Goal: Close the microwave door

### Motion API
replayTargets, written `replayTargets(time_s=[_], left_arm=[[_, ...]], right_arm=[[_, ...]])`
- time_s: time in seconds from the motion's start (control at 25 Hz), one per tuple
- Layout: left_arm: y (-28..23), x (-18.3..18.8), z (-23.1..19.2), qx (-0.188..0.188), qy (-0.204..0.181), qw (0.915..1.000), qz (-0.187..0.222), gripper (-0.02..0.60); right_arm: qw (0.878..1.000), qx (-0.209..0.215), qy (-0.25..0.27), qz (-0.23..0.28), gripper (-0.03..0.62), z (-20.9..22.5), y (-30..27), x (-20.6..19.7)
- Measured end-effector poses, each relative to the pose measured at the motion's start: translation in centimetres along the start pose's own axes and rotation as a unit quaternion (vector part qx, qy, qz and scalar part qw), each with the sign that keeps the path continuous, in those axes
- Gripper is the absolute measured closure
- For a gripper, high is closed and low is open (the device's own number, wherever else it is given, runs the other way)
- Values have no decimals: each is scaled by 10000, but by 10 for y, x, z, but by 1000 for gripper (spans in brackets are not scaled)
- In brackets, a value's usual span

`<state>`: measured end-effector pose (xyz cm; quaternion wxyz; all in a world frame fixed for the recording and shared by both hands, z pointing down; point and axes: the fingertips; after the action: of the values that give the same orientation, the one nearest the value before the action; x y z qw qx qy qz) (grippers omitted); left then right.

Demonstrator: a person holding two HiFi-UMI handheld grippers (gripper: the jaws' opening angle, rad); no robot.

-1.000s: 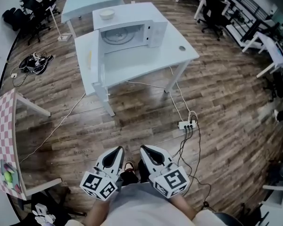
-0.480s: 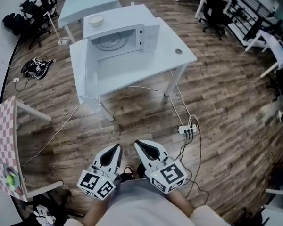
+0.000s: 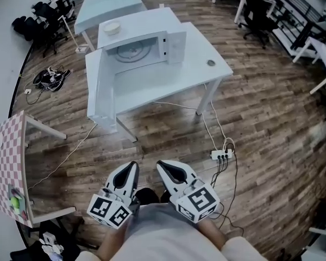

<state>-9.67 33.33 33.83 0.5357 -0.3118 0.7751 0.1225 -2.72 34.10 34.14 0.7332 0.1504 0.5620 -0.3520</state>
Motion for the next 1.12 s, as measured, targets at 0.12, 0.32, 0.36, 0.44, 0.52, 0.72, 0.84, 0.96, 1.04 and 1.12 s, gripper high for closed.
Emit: replayTargets(time_s=[0.12, 0.32, 0.36, 0.44, 0.52, 0.72, 0.84, 0.96, 1.04, 1.12], left_arm=[[-1, 7, -1, 92, -25, 9999, 69, 565], [-1, 9, -5, 178, -16, 9998, 68, 565], [0, 9, -7, 202, -1, 9998, 68, 565], [2, 10, -11, 249, 11, 9997, 65, 565], [0, 11, -18, 292, 31, 9996, 55, 565], [-6, 6, -36, 361, 147, 9992, -11, 565], [-6, 12, -48, 394, 145, 9991, -3, 565], [-9, 21, -63, 478, 168, 9987, 38, 565], [-11, 25, -73, 559, 194, 9982, 35, 565], [-13, 26, -81, 624, 225, 9978, 22, 565]], right_arm=[[10000, 58, -67, 16, 569, 3, 2, 0], [9997, 149, -191, 9, 569, 3, 1, 0], [9996, 167, -213, -7, 569, 3, 0, -1], [9995, 214, -244, -25, 569, 2, -4, -1], [9993, 256, -273, -73, 569, 3, -8, -1], [9991, 236, -271, -219, 569, 14, -18, -3], [9990, 251, -265, -240, 569, 17, -29, 1], [9988, 288, -268, -286, 569, 20, -44, 5], [9985, 338, -273, -319, 569, 23, -54, 6], [9981, 400, -284, -367, 569, 25, -63, 6]])
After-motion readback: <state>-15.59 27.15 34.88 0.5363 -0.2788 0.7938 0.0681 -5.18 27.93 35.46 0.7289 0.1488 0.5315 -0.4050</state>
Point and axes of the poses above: the fingertips, and each gripper's own axes: y backward along the fingers, z to its right, x out of its top, and after that the axes turned 3 degrees about -x, right-handed
